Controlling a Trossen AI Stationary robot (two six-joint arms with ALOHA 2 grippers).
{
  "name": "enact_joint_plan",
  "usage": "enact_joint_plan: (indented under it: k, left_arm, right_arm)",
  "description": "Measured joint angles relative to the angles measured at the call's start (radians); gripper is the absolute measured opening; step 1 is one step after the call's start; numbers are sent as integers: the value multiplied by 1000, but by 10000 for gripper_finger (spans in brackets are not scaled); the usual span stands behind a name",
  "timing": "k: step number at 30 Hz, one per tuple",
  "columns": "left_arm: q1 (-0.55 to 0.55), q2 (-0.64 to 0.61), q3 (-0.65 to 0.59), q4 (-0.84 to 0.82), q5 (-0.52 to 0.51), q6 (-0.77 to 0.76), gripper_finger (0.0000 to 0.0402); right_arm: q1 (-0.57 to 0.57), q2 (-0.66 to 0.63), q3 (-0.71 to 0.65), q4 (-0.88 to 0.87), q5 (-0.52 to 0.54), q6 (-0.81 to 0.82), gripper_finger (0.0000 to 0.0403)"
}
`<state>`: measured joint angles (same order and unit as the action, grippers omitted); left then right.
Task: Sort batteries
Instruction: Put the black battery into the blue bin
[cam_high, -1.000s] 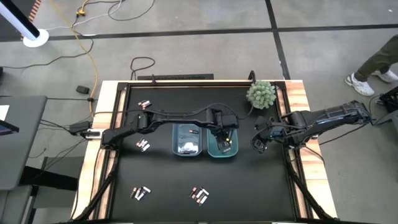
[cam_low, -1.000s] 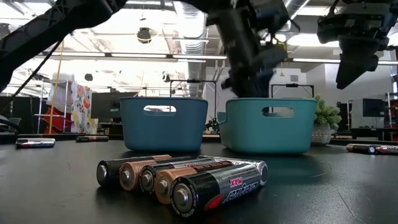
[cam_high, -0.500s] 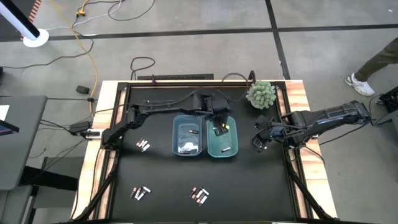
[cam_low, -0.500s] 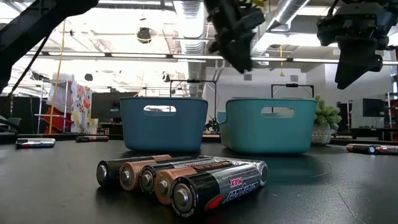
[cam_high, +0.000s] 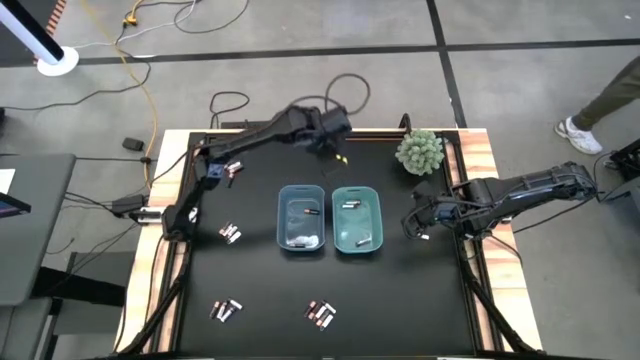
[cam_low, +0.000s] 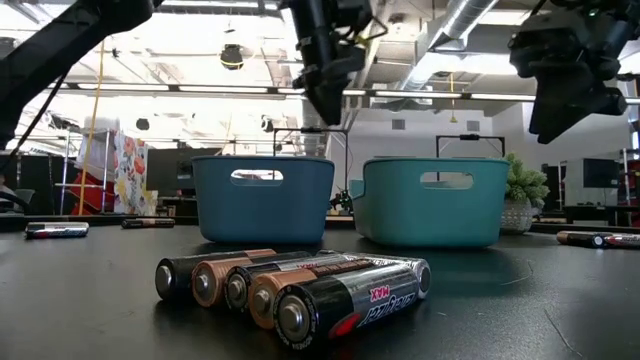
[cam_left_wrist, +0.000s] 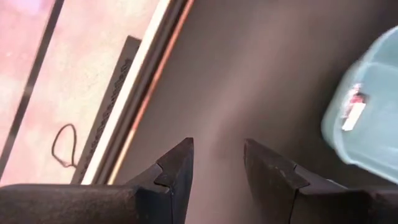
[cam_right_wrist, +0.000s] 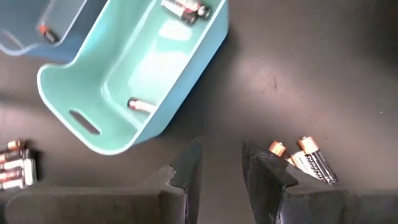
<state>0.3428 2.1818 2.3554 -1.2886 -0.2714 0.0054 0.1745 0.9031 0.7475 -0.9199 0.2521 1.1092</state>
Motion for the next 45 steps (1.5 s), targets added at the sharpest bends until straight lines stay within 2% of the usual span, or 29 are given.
enact_joint_plan:
  k: [7,13,22,26,31,36,45]
  left_arm:
    - [124,-3,-38,-10,6,63,137]
    - [218,-89,-185,63,86,119,137]
    - [352,-381,-672,335,110,196,137]
    - [434,-516,-898,400,116,222,137]
    - [560,-644,-1106,432,133,232,137]
    - [667,-667,-1186,431,133,271,137]
    - [710,-526,-1197,361,138,335,137]
  right_arm:
    - [0,0,0,0,41,102,127]
    - [0,0,0,2,95,173,127]
    - [-6,0,0,12,120,203,127]
    - [-29,0,0,12,121,203,127]
    - [-63,0,0,12,121,175,127]
    - [-94,0,0,9,121,153,127]
    - [-121,0,0,9,121,139,127]
